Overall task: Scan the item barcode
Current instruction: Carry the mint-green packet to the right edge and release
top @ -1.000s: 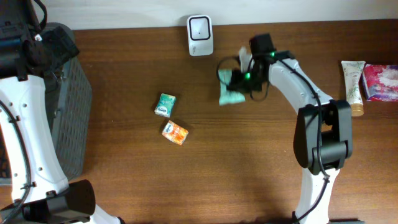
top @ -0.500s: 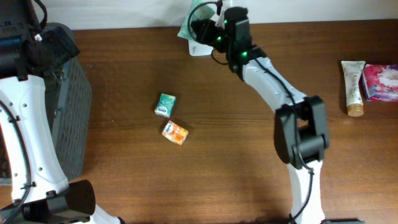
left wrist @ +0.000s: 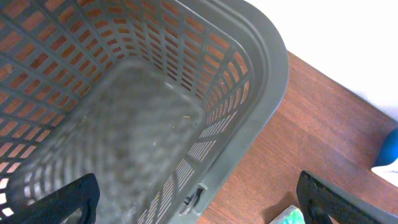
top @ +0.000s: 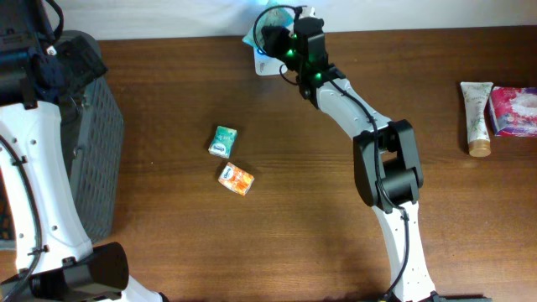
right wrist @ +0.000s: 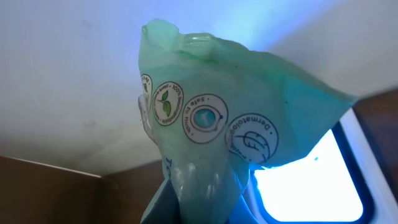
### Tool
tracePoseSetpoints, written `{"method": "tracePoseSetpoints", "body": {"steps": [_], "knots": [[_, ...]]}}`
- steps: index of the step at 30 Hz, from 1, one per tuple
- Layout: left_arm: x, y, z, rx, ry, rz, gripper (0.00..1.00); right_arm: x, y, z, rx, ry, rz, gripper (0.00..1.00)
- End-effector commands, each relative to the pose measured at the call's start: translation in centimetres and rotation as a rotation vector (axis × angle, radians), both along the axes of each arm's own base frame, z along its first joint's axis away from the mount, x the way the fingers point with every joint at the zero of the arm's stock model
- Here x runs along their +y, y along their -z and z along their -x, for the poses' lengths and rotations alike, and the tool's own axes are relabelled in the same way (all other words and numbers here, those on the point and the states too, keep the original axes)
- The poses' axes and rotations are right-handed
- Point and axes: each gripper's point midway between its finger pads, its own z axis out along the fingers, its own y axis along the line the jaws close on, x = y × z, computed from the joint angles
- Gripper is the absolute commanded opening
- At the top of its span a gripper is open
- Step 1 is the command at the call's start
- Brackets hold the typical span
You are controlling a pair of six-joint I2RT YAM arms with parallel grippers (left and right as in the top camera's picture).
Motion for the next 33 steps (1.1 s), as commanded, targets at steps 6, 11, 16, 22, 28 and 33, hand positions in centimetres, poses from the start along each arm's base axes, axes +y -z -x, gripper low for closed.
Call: {"method": "tracePoseSetpoints", "body": {"steps": [6, 11, 16, 22, 28, 33], "knots": [[0.2, -1.0, 0.4, -0.028, -0.013, -0.007, 0.99, -3.2, -4.9, -0.8, -0.06, 0.04, 0.021, 0.04], [0.2, -1.0, 0.4, -0.028, -0.013, -0.007, 0.99, -16.5, -8.6, 0.5, 0.062, 0.26, 0.198, 0.04], [0.2, -1.0, 0.4, -0.028, -0.013, -0.007, 0.99, -35.9, -7.0, 8.2, 0.412, 0.533, 0.284, 0.04], [0.2, -1.0, 0.4, -0.028, -0.013, -0.007, 0.99, -48.7, -0.1, 18.0, 0.751, 0.526, 0.464, 0.04], [0.2, -1.0, 0.4, -0.028, -0.013, -0.007, 0.99, -54.9, 1.3, 23.0, 0.908, 0.642, 0.634, 0.3], [0.2, -1.0, 0.4, -0.028, -0.013, -0.007, 0.99, -53.4, 2.1, 22.5, 0.908, 0.557, 0.629, 0.74]]}}
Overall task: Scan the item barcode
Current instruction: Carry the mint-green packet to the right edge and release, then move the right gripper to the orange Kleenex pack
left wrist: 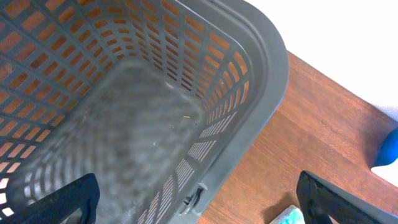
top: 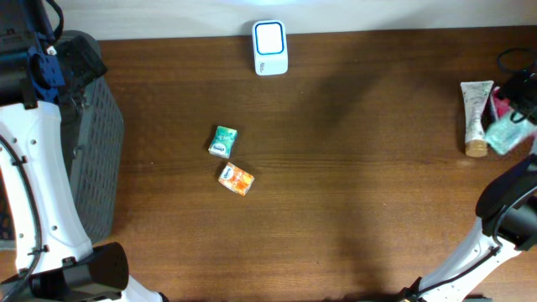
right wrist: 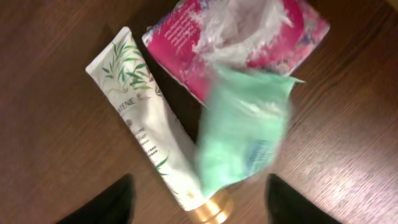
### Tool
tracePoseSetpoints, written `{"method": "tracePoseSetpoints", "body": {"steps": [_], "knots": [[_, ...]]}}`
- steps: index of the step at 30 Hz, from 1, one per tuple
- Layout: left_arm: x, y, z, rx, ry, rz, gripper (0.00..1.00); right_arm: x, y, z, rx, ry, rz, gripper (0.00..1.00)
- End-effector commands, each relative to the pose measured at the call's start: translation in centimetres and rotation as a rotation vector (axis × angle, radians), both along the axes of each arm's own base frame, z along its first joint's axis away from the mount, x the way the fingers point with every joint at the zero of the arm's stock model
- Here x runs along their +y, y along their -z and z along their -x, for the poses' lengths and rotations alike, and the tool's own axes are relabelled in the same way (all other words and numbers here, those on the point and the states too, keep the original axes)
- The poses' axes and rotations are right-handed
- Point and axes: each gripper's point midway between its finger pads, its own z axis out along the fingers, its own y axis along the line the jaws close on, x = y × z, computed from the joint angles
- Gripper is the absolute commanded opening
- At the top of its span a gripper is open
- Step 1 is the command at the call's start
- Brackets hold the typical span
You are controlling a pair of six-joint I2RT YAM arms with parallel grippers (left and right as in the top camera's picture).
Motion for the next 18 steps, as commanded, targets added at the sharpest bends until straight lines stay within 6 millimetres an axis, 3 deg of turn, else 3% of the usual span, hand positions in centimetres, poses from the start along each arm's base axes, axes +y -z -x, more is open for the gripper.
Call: {"method": "tracePoseSetpoints", "body": {"steps": [1, 2, 3, 5, 7, 11, 12, 14, 16, 17, 18], "knots": [[0.2, -1.0, 0.4, -0.028, -0.013, -0.007, 0.99, 2.0, 1.4, -0.8, 0.013, -0.075, -0.051, 0.79], [0.2, -1.0, 0.4, -0.028, -0.013, -0.007, 0.99, 3.8, 1.5, -1.8, -0.018, -0.141, -0.112, 0.8], [0.2, -1.0, 0.4, -0.028, -0.013, -0.007, 0.99, 7.0, 1.6, -3.1, -0.069, -0.273, -0.21, 0.8], [0.2, -1.0, 0.4, -0.028, -0.013, -0.007, 0.99, 10.7, 1.6, -4.2, -0.103, -0.373, -0.303, 0.8], [0.2, -1.0, 0.4, -0.028, -0.013, -0.007, 0.99, 15.0, 1.9, -4.9, -0.098, -0.453, -0.376, 0.84], [0.2, -1.0, 0.4, -0.028, -0.013, -0.007, 0.99, 25.4, 2.1, -5.4, -0.037, -0.644, -0.467, 0.92], [0.2, -1.0, 0.4, -0.028, -0.013, -0.007, 0.99, 29.5, 2.1, -5.2, -0.011, -0.725, -0.482, 0.93], [0.2, -1.0, 0.4, -0.028, -0.013, -0.007, 0.99, 35.6, 2.2, -4.6, 0.026, -0.853, -0.481, 0.93], [0.2, -1.0, 0.4, -0.028, -0.013, -0.007, 0.99, 40.3, 2.2, -3.6, 0.047, -1.009, -0.46, 0.93], [0.2, -1.0, 0.4, -0.028, -0.013, -0.007, 0.99, 44.3, 2.2, -2.2, 0.069, -1.138, -0.446, 0.93], [0.2, -1.0, 0.4, -0.028, -0.013, -0.007, 0.99, 46.5, 2.2, -1.4, 0.077, -1.206, -0.438, 0.99]]}}
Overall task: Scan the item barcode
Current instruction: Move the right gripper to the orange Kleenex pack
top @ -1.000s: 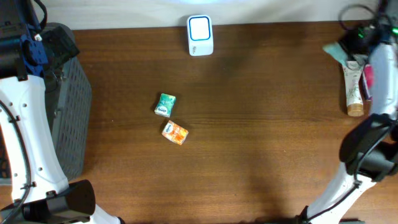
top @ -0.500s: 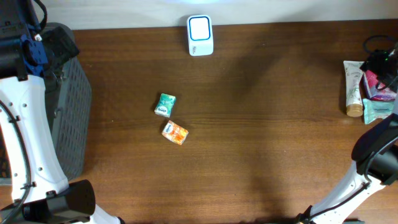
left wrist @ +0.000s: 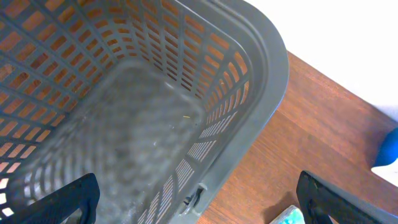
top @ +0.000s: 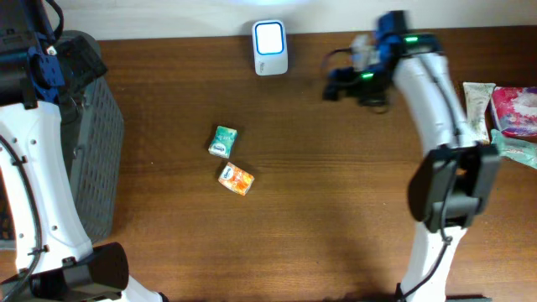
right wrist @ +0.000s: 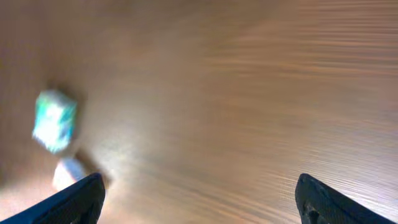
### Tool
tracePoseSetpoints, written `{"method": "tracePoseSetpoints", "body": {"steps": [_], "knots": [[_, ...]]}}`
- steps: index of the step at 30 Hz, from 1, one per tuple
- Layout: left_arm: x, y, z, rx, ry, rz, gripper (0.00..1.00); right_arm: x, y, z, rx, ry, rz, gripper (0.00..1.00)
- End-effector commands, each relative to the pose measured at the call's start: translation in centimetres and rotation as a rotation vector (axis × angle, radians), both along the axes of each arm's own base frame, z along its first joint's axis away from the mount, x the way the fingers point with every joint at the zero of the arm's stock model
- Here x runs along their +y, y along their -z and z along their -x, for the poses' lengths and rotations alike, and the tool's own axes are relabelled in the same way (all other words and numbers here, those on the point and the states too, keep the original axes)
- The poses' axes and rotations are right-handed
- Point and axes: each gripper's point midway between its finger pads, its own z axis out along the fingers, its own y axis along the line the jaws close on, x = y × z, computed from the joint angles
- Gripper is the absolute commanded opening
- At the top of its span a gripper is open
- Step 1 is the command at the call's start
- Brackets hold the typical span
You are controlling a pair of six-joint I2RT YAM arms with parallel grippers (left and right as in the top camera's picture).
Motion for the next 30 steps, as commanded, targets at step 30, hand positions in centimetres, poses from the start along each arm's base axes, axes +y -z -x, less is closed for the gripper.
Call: {"method": "tracePoseSetpoints", "body": {"steps": [30], "knots": [[0.2, -1.0, 0.4, -0.028, -0.013, -0.007, 0.99, 24.0, 3.9, 13.2, -0.023, -0.579, 0.087, 0.93]]}}
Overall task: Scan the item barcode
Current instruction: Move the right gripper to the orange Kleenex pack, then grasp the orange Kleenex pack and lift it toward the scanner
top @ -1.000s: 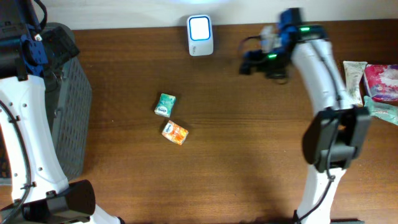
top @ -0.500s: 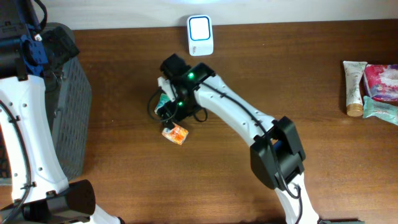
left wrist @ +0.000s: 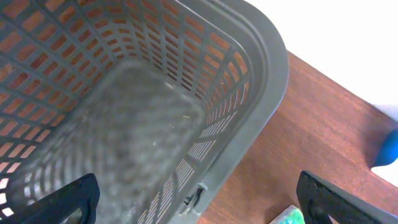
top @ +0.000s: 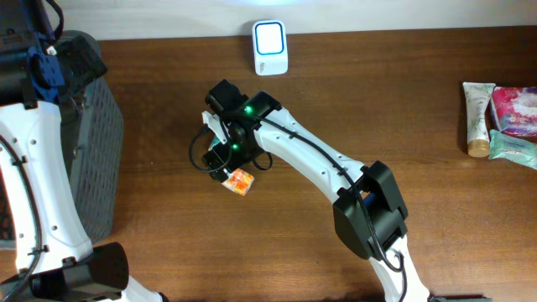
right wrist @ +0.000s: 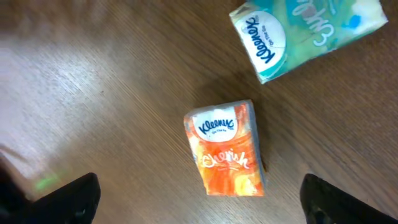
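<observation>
Two small Kleenex tissue packs lie mid-table: an orange one [right wrist: 227,149] [top: 238,180] and a green one [right wrist: 305,34]. My right gripper [right wrist: 202,204] [top: 221,153] hovers open just above them, its dark fingertips [right wrist: 68,200] wide apart on either side of the orange pack, touching nothing. From overhead the green pack is hidden under that gripper. The white scanner [top: 270,37] stands at the table's back edge. My left gripper [left wrist: 199,208] is open over the grey basket [left wrist: 186,81], empty.
The grey basket [top: 88,134] stands at the left edge. At the far right lie a white tube [top: 477,113], a pink pack [top: 513,107] and a pale green wipes pack [top: 512,144]. A corner of the green tissue pack [left wrist: 289,216] shows beside the basket.
My right arm was at the back of the table right of the scanner; it now reaches left, its open gripper above the two tissue packs. The left arm has not moved.
My right gripper first held the pale green wipes pack up at the scanner. Then it was at the far right, open, with the pack by the tube and pink pack. The pack stayed there, the gripper was mid-table, and is now over the orange pack.
</observation>
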### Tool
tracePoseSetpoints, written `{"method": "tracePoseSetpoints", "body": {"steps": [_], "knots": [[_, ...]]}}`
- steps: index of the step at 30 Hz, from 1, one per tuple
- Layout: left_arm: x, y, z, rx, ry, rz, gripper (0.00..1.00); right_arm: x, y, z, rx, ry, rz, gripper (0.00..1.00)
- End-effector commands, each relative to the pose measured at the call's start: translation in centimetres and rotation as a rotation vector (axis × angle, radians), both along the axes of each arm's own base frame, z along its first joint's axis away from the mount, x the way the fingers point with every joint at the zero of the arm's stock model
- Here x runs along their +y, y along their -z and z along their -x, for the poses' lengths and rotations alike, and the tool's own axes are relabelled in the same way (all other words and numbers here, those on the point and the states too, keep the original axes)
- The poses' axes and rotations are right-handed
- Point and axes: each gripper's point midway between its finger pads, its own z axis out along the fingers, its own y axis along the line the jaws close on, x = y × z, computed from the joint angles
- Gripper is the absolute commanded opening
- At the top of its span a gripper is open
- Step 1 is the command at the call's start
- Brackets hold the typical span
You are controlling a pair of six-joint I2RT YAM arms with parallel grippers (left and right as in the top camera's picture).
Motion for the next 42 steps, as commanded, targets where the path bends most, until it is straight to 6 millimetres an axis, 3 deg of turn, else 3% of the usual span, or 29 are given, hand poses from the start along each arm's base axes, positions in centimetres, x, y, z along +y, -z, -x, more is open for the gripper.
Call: {"method": "tracePoseSetpoints", "body": {"steps": [1, 9, 11, 12, 14, 16, 22, 25, 28, 32, 36, 40, 42], "knots": [[0.2, -1.0, 0.4, -0.028, -0.013, -0.007, 0.99, 0.4, 0.1, 0.0, 0.009, 0.004, -0.023, 0.92], [0.2, -1.0, 0.4, -0.028, -0.013, -0.007, 0.99, 0.3, 0.2, 0.1, 0.015, 0.004, -0.018, 0.86], [0.2, -1.0, 0.4, -0.028, -0.013, -0.007, 0.99, 0.0, 0.3, 0.5, 0.032, 0.004, -0.003, 0.74], [0.2, -1.0, 0.4, -0.028, -0.013, -0.007, 0.99, -0.5, 0.4, 1.0, 0.05, 0.003, 0.016, 0.61], [0.2, -1.0, 0.4, -0.028, -0.013, -0.007, 0.99, -1.6, 0.8, 1.3, 0.057, 0.009, 0.074, 0.61], [0.2, -1.0, 0.4, -0.028, -0.013, -0.007, 0.99, -2.1, 1.3, 0.9, 0.04, 0.019, 0.106, 0.53], [0.2, -1.0, 0.4, -0.028, -0.013, -0.007, 0.99, -0.2, 4.6, 3.3, 0.076, -0.053, 0.156, 0.5], [0.2, -1.0, 0.4, -0.028, -0.013, -0.007, 0.99, 0.8, 5.3, 3.9, -0.045, -0.101, 0.244, 0.46], [0.2, -1.0, 0.4, -0.028, -0.013, -0.007, 0.99, 0.7, 5.9, 3.3, -0.161, -0.065, 0.352, 0.43], [0.2, -1.0, 0.4, -0.028, -0.013, -0.007, 0.99, 0.1, 7.2, 2.8, -0.182, -0.059, 0.399, 0.43], [0.2, -1.0, 0.4, -0.028, -0.013, -0.007, 0.99, -0.1, 6.8, 1.8, -0.23, -0.045, 0.417, 0.43], [0.2, -1.0, 0.4, -0.028, -0.013, -0.007, 0.99, -0.4, 3.1, -0.7, -0.222, 0.016, 0.35, 0.44], [0.2, -1.0, 0.4, -0.028, -0.013, -0.007, 0.99, -1.0, 2.3, -2.1, -0.149, 0.042, 0.261, 0.43]]}}
